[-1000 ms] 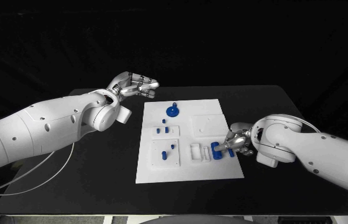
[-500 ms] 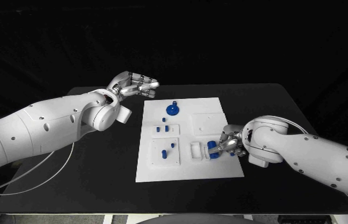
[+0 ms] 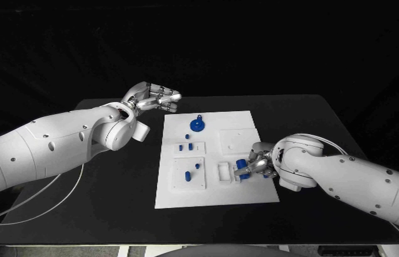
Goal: Assemble the parts on the task board
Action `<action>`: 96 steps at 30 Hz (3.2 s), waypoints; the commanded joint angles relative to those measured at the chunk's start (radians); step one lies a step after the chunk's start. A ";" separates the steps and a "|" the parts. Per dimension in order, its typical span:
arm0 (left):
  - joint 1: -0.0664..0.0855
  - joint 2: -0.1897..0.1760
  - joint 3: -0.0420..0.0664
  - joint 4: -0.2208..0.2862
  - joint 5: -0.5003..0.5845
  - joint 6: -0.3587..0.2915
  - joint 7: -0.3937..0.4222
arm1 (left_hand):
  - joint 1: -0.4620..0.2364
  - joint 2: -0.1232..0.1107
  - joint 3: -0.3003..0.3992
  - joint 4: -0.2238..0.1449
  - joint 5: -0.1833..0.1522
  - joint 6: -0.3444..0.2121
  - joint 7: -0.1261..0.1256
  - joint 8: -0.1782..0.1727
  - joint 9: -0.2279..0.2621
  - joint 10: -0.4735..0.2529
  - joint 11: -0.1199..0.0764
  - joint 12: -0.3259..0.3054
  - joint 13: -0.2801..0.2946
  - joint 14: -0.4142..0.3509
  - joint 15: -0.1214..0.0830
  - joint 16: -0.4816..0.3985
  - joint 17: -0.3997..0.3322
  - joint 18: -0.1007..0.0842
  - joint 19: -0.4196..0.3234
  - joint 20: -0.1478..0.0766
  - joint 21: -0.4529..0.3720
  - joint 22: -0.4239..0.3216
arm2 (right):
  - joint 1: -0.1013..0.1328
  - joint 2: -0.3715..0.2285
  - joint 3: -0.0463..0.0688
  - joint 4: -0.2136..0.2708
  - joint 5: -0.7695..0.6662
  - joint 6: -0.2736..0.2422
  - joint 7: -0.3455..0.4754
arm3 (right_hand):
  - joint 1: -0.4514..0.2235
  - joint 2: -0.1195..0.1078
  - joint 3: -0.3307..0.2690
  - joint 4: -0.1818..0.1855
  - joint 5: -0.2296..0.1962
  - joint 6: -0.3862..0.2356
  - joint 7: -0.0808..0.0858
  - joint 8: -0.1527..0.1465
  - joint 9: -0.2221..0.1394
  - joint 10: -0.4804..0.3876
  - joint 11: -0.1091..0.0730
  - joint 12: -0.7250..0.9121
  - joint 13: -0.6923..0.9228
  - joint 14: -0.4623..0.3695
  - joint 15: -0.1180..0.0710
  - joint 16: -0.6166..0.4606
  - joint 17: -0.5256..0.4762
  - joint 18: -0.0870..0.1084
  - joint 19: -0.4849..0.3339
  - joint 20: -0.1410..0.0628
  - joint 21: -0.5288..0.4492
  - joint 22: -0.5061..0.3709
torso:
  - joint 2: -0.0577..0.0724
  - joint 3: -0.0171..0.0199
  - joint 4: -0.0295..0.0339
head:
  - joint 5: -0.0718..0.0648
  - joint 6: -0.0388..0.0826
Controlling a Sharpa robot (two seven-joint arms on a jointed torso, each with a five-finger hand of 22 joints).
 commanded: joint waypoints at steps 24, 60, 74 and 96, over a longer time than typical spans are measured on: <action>-0.001 -0.001 0.000 0.004 0.009 0.022 -0.012 | 0.002 0.003 0.005 -0.017 0.001 -0.012 0.010 0.003 0.000 0.001 0.008 0.001 0.001 -0.010 0.003 -0.004 0.000 -0.004 0.002 0.008 -0.003 -0.001 | -0.001 -0.029 -0.026 0.004 0.209 -0.146 -0.013 | 0.032 0.142 0.075 -0.279 0.118 0.046 -0.010 -0.004 -0.697 -0.002 -0.008 -0.001 -0.011 0.008 -0.006 -0.013 -0.005 -0.006 0.006 -0.001 -0.003 0.118 | 0.006 0.0016 0.0010 | 0.003 0.006; -0.001 0.004 -0.004 0.005 0.004 0.033 -0.026 | 0.005 0.011 0.005 -0.039 0.002 -0.012 0.010 0.004 0.000 0.000 0.008 0.001 0.001 -0.019 0.005 -0.004 -0.001 -0.003 -0.003 0.011 -0.005 -0.003 | 0.018 0.003 -0.015 0.056 0.190 -0.056 -0.040 | 0.032 0.146 -0.016 -0.233 0.124 0.069 -0.017 -0.004 -0.710 -0.006 -0.010 -0.024 -0.036 0.006 -0.007 -0.029 -0.011 -0.008 0.006 -0.003 -0.015 0.116 | 0.010 0.0000 0.0034 | 0.015 0.000; -0.001 0.004 -0.005 0.007 0.004 0.037 -0.030 | 0.001 0.012 0.006 -0.036 0.002 -0.013 0.011 0.004 0.000 0.000 0.009 0.001 0.001 -0.022 0.006 -0.004 -0.001 -0.002 -0.004 0.012 -0.005 -0.003 | 0.018 0.025 -0.027 0.044 0.123 -0.029 -0.041 | 0.021 0.137 -0.036 -0.159 0.077 0.075 -0.018 -0.004 -0.712 -0.006 -0.010 -0.028 -0.043 0.007 -0.007 -0.031 -0.008 -0.009 0.007 -0.003 -0.022 0.116 | 0.011 0.0010 0.0047 | 0.018 -0.001; 0.000 0.003 -0.005 0.006 0.004 0.044 -0.037 | 0.000 0.011 0.007 -0.028 0.002 -0.014 0.011 0.004 0.000 -0.003 0.010 0.001 0.001 -0.027 0.008 -0.004 -0.002 -0.001 -0.007 0.013 -0.006 -0.004 | 0.018 0.032 -0.031 0.047 0.106 -0.003 -0.040 | -0.011 0.113 -0.025 -0.094 0.042 0.079 -0.018 -0.004 -0.711 -0.009 -0.009 -0.036 -0.054 0.007 -0.006 -0.038 -0.009 -0.008 0.006 -0.002 -0.035 0.114 | 0.012 0.0010 0.0034 | 0.022 -0.005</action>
